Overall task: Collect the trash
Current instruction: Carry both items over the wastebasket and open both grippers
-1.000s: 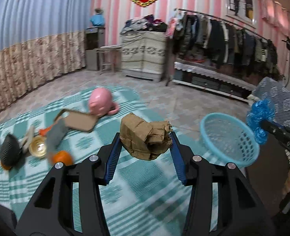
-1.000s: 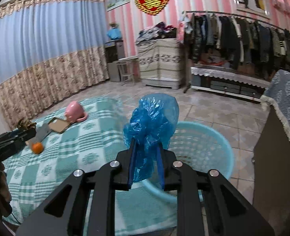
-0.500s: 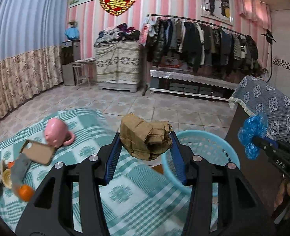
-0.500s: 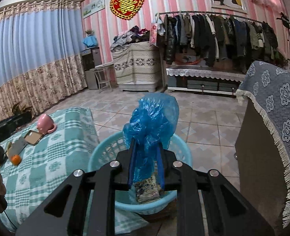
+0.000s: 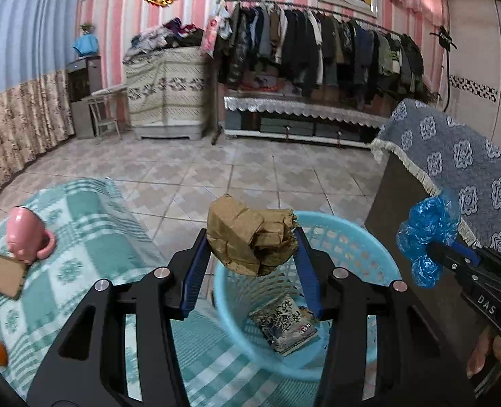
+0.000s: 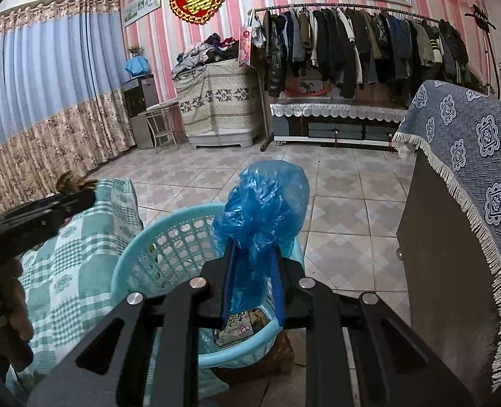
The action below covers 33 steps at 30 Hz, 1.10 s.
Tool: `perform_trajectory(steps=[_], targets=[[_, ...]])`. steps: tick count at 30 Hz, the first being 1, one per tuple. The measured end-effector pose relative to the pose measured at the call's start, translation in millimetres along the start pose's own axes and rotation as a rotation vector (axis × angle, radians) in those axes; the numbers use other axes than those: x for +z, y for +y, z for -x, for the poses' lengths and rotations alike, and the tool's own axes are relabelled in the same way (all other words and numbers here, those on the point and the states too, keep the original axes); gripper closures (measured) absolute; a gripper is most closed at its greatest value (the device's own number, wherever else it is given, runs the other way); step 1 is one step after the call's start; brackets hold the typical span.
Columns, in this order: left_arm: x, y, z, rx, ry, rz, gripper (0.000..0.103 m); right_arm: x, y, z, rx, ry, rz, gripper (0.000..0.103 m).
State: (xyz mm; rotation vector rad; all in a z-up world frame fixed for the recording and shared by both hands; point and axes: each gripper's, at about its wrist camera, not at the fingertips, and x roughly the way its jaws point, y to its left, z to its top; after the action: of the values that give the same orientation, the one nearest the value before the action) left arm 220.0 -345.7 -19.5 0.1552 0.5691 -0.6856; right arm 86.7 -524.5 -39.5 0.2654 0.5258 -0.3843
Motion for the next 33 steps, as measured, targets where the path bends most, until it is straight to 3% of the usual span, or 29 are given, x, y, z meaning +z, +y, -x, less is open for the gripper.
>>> perform_trajectory(steps=[11,13,16,22,33], targets=[[-10,-15,-76,0.007,0.085,-0.043,0.052,-8,-10,-24,0.002,0.051,-0.026,0.083],[-10,-12,-82,-0.005,0.096,-0.031,0.044,-7,-9,-27,0.000,0.055,-0.018,0.083],[-9,-6,-79,0.021,0.072,-0.016,0.028,-6,-7,-30,-0.003,0.058,-0.008,0.083],[-2,7,-53,0.113,-0.003,-0.037,0.011,-6,-1,-35,0.005,0.064,-0.007,0.083],[-1,48,-16,0.188,-0.036,0.038,0.006,-2,25,-55,0.028,0.073,0.015,0.082]])
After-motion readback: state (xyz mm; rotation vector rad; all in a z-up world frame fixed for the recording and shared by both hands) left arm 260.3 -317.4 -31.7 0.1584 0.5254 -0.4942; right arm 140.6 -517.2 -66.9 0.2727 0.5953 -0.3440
